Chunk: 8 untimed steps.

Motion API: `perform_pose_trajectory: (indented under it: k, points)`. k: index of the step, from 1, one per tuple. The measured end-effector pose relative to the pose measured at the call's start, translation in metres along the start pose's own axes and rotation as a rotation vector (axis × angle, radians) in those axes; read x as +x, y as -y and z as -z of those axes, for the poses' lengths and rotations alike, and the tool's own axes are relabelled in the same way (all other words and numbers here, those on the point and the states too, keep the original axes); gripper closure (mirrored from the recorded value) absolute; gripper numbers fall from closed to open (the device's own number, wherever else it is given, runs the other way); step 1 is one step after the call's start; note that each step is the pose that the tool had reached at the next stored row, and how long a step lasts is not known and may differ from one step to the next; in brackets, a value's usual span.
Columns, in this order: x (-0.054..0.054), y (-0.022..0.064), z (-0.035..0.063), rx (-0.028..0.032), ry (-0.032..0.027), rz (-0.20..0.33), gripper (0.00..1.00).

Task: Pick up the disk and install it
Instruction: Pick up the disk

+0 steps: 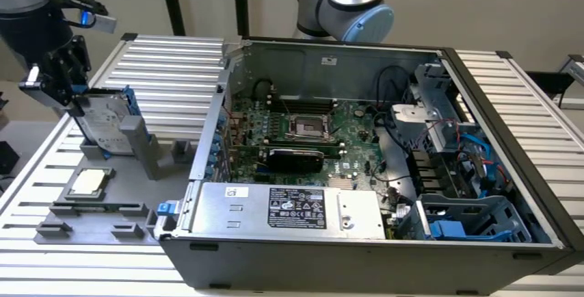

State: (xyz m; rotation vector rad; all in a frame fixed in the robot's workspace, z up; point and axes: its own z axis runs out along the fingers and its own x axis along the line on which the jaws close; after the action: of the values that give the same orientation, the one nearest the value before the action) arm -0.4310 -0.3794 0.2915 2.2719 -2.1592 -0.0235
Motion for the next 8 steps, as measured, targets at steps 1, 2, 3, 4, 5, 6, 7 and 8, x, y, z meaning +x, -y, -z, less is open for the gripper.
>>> perform_pose_trajectory:
  k: [1, 2, 3, 4, 5, 6, 7, 8]
  points:
    - [0.0000, 0.0000, 0.0000, 0.0001, 0.0000, 0.000, 0.53]
    - [0.0000, 0.0000, 0.0000, 0.0000, 0.0000, 0.000, 0.53]
    - [0.0000, 0.0000, 0.0000, 0.0000, 0.0000, 0.000, 0.53]
    - [0.0000, 0.0000, 0.0000, 0.0000, 0.0000, 0.000, 0.53]
    - [0.0000, 0.0000, 0.0000, 0.0001, 0.0000, 0.000, 0.53]
    - [0.0000, 0.0000, 0.0000, 0.0001, 0.0000, 0.000, 0.53]
    - [0.0000, 0.0000, 0.0000, 0.0001, 0.0000, 0.000, 0.53]
    - [0.0000, 0.0000, 0.0000, 0.0000, 0.0000, -0.001, 0.53]
